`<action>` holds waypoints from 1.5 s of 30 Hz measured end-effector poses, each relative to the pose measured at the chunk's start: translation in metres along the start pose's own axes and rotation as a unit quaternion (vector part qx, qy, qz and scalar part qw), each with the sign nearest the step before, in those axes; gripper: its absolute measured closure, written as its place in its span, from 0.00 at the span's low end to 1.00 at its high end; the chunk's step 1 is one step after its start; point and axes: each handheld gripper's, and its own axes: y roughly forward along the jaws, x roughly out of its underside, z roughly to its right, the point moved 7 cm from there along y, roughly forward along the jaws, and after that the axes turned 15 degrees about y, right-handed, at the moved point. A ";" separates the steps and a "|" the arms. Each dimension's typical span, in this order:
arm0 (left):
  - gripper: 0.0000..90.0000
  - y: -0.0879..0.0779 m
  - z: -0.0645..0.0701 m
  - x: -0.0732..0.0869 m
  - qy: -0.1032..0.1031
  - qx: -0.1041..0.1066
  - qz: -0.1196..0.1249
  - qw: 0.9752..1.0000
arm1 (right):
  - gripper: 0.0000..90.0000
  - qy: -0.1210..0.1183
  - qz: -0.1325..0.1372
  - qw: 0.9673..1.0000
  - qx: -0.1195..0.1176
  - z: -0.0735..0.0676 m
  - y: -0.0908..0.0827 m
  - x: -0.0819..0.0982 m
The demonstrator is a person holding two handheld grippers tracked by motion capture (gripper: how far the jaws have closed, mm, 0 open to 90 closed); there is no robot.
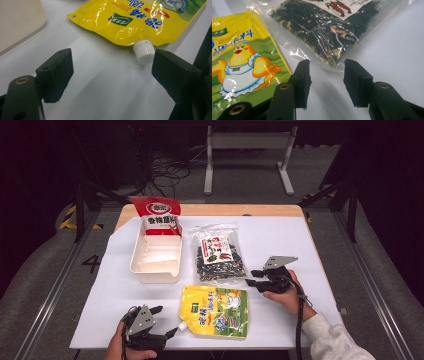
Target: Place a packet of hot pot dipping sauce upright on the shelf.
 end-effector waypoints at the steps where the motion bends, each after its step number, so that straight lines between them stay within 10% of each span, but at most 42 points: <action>1: 0.21 0.001 0.000 0.000 0.000 0.001 0.000 1.000 | 0.63 -0.005 0.006 1.000 -0.002 0.000 0.000 -0.001; 9: 0.21 0.001 0.000 -0.002 -0.002 0.002 0.002 1.000 | 0.75 -0.051 0.003 0.998 -0.048 -0.009 0.009 -0.003; 11: 0.21 0.001 -0.001 -0.002 0.003 0.001 0.000 1.000 | 0.91 -0.061 0.001 0.997 -0.056 -0.012 0.010 -0.002; 18: 0.21 0.002 -0.002 -0.005 0.003 0.001 0.001 1.000 | 1.00 -0.090 -0.018 0.995 -0.046 -0.015 0.006 0.001; 31: 0.21 0.008 -0.008 -0.025 0.007 0.007 0.024 1.000 | 1.00 -0.085 -0.023 0.996 -0.020 -0.012 -0.021 0.018; 45: 0.20 0.023 -0.012 -0.046 0.017 0.038 0.029 0.999 | 1.00 -0.026 -0.005 1.000 -0.009 -0.002 -0.076 0.055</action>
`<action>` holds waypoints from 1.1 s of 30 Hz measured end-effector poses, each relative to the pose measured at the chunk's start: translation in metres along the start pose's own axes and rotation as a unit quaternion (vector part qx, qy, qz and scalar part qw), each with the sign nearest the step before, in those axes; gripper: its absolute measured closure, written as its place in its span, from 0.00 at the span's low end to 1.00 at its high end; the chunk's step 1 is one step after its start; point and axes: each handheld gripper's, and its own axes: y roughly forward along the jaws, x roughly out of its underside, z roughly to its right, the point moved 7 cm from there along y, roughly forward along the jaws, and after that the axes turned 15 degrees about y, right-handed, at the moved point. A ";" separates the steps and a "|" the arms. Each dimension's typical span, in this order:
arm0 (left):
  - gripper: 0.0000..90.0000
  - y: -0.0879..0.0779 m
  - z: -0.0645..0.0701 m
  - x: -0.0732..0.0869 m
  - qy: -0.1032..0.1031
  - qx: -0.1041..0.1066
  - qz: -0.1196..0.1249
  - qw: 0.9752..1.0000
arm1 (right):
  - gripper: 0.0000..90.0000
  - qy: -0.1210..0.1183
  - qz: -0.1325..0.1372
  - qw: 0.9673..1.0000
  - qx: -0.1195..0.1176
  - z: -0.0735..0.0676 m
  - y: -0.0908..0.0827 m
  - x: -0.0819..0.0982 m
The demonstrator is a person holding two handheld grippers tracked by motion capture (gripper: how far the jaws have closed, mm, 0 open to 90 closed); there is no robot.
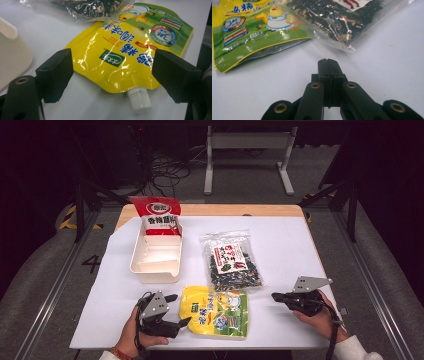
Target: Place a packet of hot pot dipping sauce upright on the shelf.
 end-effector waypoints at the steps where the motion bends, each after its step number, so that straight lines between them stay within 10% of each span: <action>1: 0.20 0.002 -0.001 -0.002 -0.003 0.005 0.003 1.000 | 0.99 0.007 0.014 1.000 0.006 0.001 -0.003 -0.004; 12: 0.17 0.041 -0.027 -0.044 -0.019 0.049 -0.004 0.999 | 0.75 0.046 0.064 0.997 0.021 0.003 0.019 -0.043; 22: 0.13 0.092 -0.056 -0.056 -0.089 0.061 -0.029 0.994 | 0.77 0.035 0.002 0.999 0.037 0.006 0.056 -0.029; 33: 0.07 0.133 -0.086 -0.055 -0.196 0.067 -0.035 0.978 | 0.86 0.032 -0.006 0.998 0.045 0.010 0.060 -0.023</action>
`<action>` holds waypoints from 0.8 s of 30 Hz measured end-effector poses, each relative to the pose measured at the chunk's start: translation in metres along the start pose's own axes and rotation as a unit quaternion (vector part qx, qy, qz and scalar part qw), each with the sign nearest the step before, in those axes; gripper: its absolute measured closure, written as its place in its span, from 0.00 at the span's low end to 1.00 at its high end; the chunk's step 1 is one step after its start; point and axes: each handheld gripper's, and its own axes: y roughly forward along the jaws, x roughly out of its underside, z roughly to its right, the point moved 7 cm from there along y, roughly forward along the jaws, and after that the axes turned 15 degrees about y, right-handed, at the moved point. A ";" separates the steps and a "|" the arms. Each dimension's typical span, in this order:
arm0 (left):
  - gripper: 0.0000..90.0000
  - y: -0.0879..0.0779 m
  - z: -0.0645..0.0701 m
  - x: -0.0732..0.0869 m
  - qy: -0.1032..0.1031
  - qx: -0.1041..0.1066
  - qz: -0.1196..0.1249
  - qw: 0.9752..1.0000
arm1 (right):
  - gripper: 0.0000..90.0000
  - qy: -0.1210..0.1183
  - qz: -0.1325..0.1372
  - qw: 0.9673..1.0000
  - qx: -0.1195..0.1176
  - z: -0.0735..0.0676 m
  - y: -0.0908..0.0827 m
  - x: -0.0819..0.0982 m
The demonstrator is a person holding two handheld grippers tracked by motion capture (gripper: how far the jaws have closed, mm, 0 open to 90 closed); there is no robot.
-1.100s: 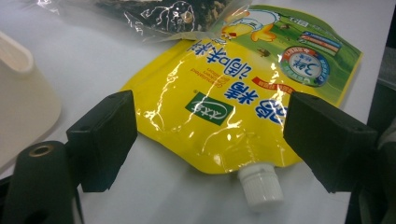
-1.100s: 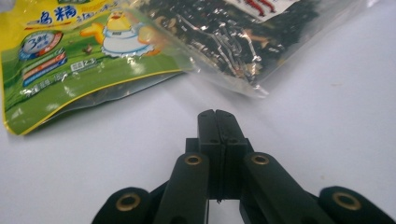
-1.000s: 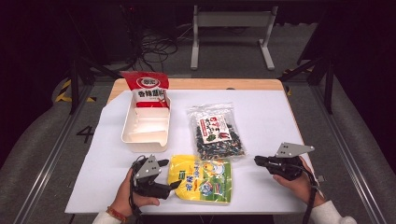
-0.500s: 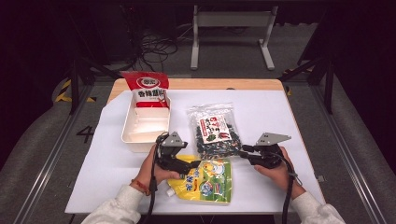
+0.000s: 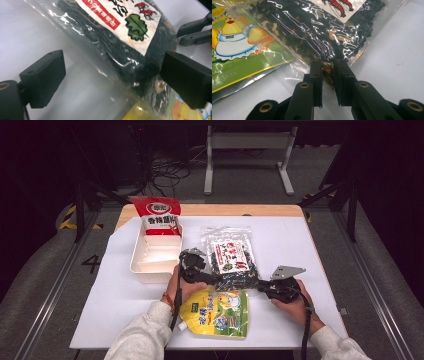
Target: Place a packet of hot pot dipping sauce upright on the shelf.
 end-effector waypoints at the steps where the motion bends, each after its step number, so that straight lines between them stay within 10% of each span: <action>1: 0.07 0.000 -0.003 -0.002 -0.011 -0.002 0.004 1.000 | 0.86 0.000 0.000 1.000 -0.001 0.000 0.000 0.000; 6: 0.07 0.004 -0.009 -0.003 -0.025 -0.011 0.005 1.000 | 0.90 0.000 -0.001 1.000 0.003 0.001 0.000 0.000; 16: 0.21 0.010 0.000 -0.017 -0.038 0.068 0.041 0.996 | 0.90 -0.005 -0.003 1.000 0.000 0.002 0.000 0.001; 24: 0.43 0.018 -0.008 -0.036 -0.046 0.053 0.026 0.997 | 0.90 -0.018 -0.003 1.000 0.002 0.001 0.001 0.002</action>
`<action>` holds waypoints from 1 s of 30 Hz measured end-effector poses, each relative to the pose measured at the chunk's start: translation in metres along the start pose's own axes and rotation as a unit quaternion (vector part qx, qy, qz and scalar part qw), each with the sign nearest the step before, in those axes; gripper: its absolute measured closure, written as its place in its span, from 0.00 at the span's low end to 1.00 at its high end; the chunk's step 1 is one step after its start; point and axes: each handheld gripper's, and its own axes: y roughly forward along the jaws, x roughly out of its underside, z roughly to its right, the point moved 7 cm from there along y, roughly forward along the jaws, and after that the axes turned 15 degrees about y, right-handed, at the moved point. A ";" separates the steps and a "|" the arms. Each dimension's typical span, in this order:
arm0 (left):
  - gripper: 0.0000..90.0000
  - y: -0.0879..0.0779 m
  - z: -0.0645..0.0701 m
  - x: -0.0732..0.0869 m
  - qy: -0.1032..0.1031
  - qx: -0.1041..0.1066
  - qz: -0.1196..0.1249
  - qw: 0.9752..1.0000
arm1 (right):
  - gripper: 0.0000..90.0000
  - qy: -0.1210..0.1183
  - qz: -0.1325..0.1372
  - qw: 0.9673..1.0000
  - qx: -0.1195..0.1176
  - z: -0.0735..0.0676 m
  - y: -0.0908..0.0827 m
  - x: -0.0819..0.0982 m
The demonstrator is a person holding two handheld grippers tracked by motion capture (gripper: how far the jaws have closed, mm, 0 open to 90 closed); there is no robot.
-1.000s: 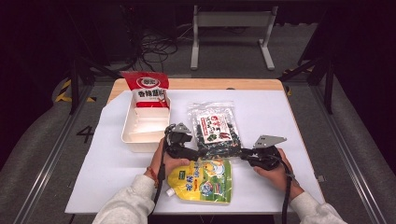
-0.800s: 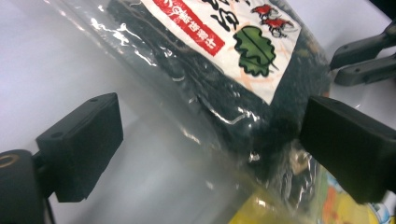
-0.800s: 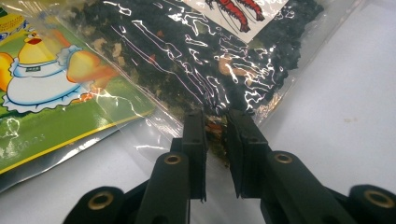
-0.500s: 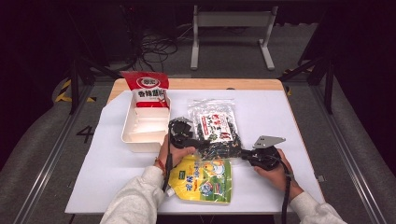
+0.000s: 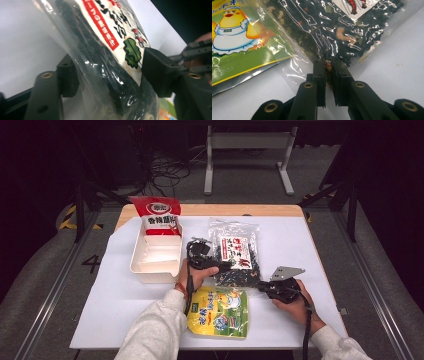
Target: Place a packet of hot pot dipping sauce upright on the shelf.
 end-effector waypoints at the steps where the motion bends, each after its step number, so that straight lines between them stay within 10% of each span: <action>1: 0.45 0.000 0.000 -0.002 0.004 -0.001 0.003 1.000 | 0.90 0.000 0.000 1.000 0.000 0.000 0.000 0.000; 6: 0.59 -0.007 0.008 -0.016 0.039 0.019 0.041 0.998 | 0.89 -0.003 -0.001 1.000 -0.001 0.000 0.000 0.001; 13: 0.77 -0.024 0.034 -0.027 0.117 0.049 0.082 0.988 | 0.88 -0.007 0.004 1.000 -0.006 -0.002 -0.002 0.002; 30: 0.82 -0.045 0.077 -0.048 0.245 -0.034 0.127 0.961 | 0.69 0.018 0.064 0.998 -0.015 0.005 -0.022 -0.005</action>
